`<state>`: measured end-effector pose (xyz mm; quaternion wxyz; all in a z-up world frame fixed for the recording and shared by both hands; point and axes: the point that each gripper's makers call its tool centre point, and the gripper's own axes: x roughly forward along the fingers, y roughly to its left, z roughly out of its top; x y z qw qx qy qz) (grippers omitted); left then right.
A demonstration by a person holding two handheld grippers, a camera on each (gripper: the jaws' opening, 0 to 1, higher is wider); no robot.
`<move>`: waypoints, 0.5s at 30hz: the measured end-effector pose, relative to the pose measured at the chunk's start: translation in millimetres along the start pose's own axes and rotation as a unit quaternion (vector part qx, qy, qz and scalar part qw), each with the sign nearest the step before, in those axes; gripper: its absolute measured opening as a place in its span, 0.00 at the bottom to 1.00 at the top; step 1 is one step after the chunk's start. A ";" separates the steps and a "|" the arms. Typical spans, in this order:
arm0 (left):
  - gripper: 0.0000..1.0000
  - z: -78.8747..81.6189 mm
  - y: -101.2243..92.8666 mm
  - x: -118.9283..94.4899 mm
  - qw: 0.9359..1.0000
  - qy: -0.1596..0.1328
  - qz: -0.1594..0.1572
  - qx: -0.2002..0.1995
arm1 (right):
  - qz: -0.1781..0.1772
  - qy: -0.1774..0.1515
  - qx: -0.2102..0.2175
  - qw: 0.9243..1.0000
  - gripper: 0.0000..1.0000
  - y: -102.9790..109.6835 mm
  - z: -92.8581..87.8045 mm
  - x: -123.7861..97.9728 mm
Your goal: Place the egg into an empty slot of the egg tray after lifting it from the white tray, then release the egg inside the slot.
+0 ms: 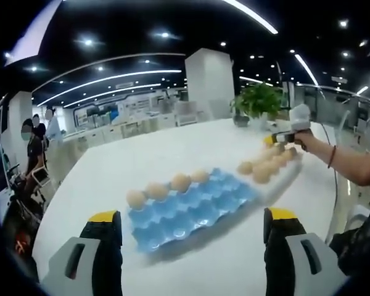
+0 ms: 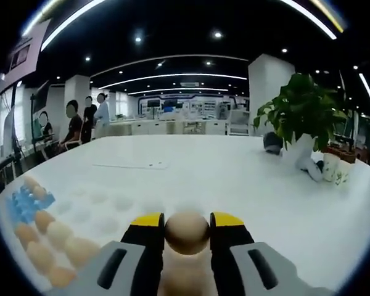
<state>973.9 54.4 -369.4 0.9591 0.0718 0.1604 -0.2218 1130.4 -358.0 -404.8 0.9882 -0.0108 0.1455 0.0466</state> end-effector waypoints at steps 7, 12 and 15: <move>0.97 -3.2 -1.3 -0.3 1.000 0.007 -0.001 0.002 | -0.004 -0.001 -0.006 1.000 0.29 4.6 3.4 -2.2; 0.97 -3.6 -2.2 -0.7 1.000 0.008 -0.002 0.001 | 0.003 -0.002 -0.007 1.000 0.29 13.7 6.1 -2.1; 0.98 -3.3 -2.1 -1.4 1.000 0.006 -0.002 0.000 | 0.007 -0.002 -0.008 1.000 0.29 17.9 7.1 -1.4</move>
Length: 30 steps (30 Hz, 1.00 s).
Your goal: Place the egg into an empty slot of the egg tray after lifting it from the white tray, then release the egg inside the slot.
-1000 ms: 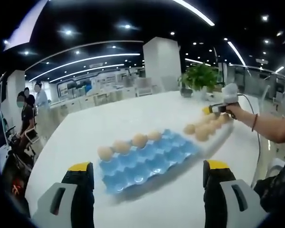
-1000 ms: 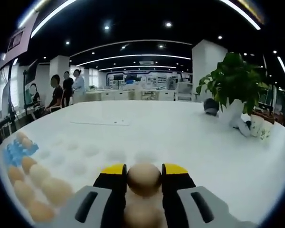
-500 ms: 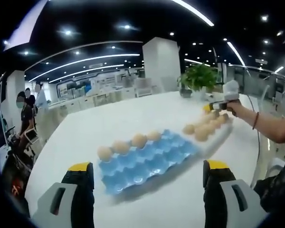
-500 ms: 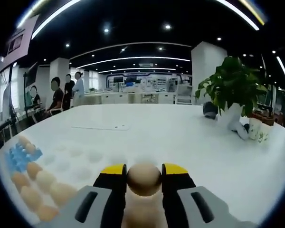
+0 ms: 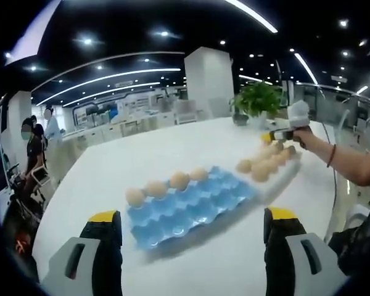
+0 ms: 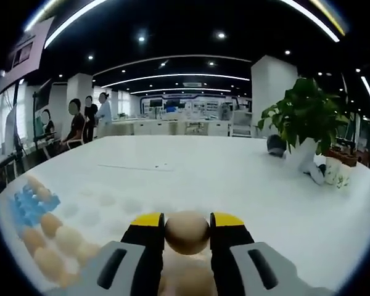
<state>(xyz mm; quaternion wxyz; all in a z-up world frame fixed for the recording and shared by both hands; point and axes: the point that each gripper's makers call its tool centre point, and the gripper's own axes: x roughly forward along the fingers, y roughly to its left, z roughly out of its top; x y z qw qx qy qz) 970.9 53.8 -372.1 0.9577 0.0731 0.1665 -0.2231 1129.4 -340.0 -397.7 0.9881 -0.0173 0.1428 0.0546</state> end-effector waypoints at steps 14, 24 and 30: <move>0.98 -0.8 0.0 -2.1 1.000 0.002 0.000 0.002 | 0.028 -0.002 -0.001 1.000 0.29 31.9 4.3 0.8; 0.97 -2.1 1.0 -2.8 1.000 0.004 0.000 0.002 | 0.050 0.001 -0.002 0.999 0.29 55.3 3.2 3.4; 0.97 -3.1 2.1 -3.5 1.000 0.006 0.001 0.002 | 0.064 0.001 -0.004 0.998 0.29 70.8 4.1 4.5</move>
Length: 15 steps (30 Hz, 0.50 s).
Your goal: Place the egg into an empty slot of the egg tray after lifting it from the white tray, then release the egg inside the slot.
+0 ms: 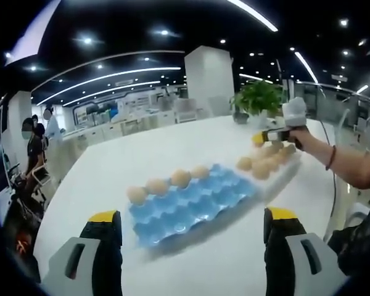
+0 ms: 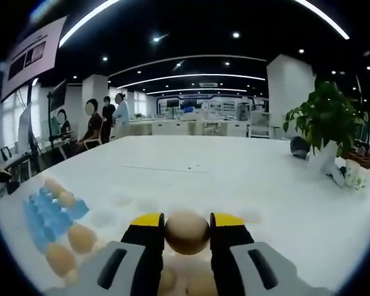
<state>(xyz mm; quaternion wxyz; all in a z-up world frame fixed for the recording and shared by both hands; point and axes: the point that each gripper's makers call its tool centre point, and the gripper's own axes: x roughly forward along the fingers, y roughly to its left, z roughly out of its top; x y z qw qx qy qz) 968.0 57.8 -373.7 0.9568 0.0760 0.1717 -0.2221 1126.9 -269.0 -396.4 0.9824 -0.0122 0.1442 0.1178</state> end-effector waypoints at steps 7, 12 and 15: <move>0.97 0.1 2.0 -1.7 1.000 -0.002 0.002 0.000 | 0.009 0.005 -0.008 1.000 0.29 15.2 -0.3 4.8; 0.97 -0.5 4.0 -3.3 1.000 -0.002 0.004 -0.001 | -0.007 0.006 -0.021 1.000 0.29 6.6 -0.7 7.2; 0.97 -1.9 6.3 -3.3 1.000 0.000 0.007 -0.003 | -0.008 0.007 -0.016 1.000 0.29 4.3 -1.0 8.0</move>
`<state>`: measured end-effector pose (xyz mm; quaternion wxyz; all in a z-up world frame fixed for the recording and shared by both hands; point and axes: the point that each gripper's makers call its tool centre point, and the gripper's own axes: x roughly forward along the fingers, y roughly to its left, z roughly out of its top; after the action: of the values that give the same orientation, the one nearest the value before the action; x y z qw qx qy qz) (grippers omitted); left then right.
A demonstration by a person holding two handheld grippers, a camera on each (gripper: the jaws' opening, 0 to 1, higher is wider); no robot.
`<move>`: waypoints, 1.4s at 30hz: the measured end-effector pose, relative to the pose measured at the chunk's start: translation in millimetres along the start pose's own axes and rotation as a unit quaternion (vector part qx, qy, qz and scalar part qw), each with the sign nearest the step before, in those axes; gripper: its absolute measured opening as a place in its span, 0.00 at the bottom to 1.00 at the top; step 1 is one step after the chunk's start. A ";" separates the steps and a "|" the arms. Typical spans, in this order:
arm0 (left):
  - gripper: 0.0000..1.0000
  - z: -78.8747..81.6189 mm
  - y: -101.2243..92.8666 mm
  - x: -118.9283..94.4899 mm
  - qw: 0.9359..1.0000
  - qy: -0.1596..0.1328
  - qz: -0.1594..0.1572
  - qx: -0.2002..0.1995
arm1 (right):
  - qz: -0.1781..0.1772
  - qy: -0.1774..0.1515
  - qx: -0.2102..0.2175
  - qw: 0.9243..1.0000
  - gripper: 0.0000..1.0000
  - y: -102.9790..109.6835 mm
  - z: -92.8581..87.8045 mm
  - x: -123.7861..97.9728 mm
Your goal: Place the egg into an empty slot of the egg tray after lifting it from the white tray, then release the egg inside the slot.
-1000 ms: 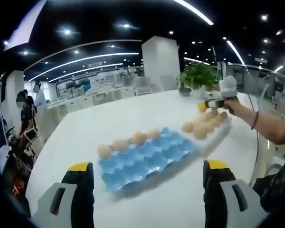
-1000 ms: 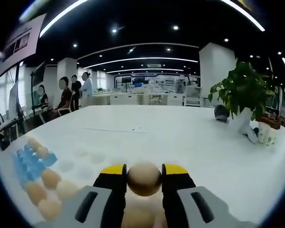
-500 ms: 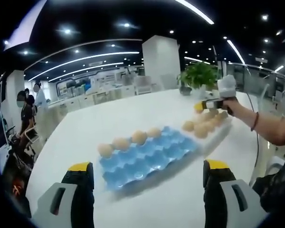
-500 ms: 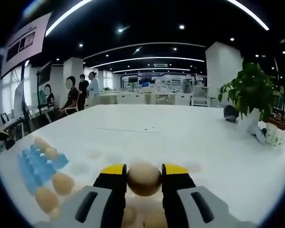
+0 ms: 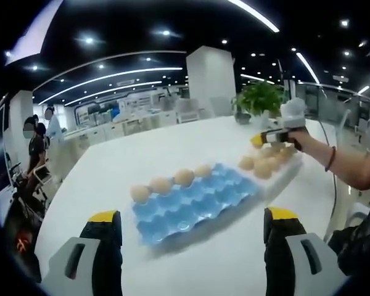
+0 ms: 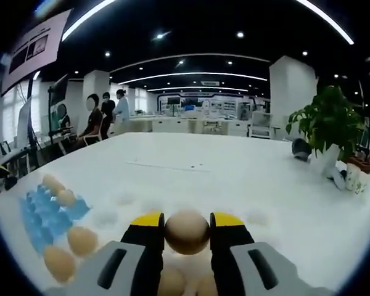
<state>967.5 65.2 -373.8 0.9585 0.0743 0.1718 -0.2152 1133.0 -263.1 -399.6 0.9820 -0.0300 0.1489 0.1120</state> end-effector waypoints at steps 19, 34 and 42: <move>0.97 -4.8 5.1 -1.3 1.000 0.006 0.008 -0.004 | 0.031 0.017 -0.056 0.998 0.31 5.5 -2.3 13.1; 0.97 -3.6 3.6 2.1 1.000 0.007 0.007 -0.004 | 0.066 0.029 -0.066 0.995 0.31 10.1 -5.6 14.9; 0.97 -0.1 3.0 -0.2 1.000 0.000 0.008 -0.004 | 0.046 0.011 -0.012 0.999 0.30 4.5 -1.5 11.3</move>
<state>968.6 68.0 -373.6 0.9604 0.0718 0.1719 -0.2071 1142.0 -256.5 -404.5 0.9738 -0.0358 0.1596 0.1580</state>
